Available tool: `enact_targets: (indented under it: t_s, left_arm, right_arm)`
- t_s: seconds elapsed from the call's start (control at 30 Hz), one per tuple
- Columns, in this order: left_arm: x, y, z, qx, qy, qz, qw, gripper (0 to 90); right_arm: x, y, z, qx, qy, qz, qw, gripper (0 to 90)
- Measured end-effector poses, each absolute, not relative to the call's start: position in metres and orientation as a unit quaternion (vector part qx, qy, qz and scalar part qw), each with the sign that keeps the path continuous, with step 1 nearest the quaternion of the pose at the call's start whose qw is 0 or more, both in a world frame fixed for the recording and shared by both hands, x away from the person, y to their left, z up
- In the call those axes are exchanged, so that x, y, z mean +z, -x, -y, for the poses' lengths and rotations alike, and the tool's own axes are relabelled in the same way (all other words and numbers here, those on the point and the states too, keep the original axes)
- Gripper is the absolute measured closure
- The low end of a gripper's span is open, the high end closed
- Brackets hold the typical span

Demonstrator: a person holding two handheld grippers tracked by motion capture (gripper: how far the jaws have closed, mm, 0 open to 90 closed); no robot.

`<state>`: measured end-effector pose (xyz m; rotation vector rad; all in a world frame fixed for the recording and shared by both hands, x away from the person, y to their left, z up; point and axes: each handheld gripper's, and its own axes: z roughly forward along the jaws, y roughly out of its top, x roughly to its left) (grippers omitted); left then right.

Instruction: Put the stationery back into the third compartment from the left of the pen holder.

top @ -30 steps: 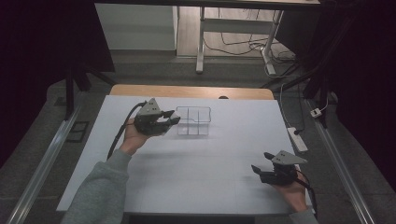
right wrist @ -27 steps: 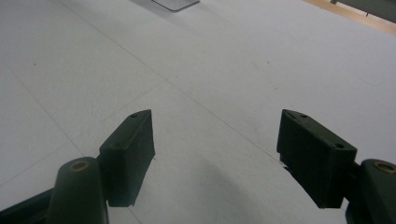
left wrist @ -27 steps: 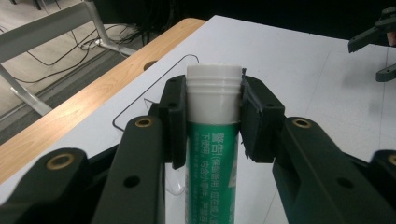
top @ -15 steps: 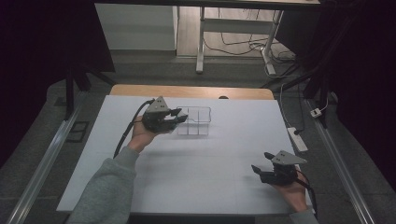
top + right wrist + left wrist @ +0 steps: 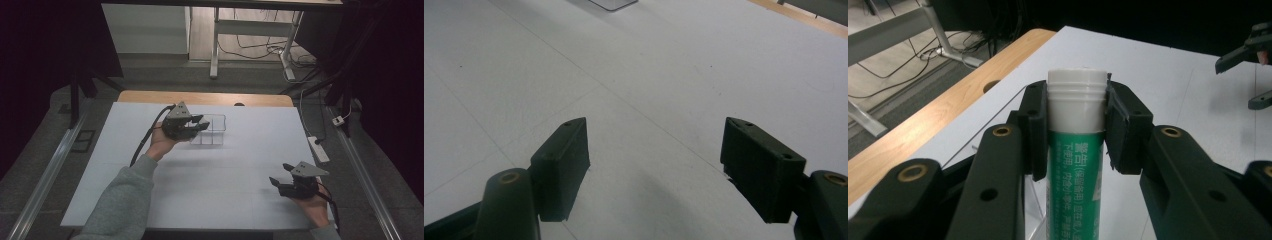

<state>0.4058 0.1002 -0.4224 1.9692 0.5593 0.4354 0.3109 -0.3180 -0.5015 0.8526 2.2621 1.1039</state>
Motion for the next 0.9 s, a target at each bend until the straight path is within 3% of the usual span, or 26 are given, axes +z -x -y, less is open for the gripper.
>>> enact_targets:
  t_s: [0.9]
  left_arm:
    - [-0.415,-0.432,-0.083,0.183,-0.804,-0.239,0.513,64.3]
  right_arm:
    - [-0.502,-0.312,0.318,0.4,-0.311,-0.828,0.241,27.7]
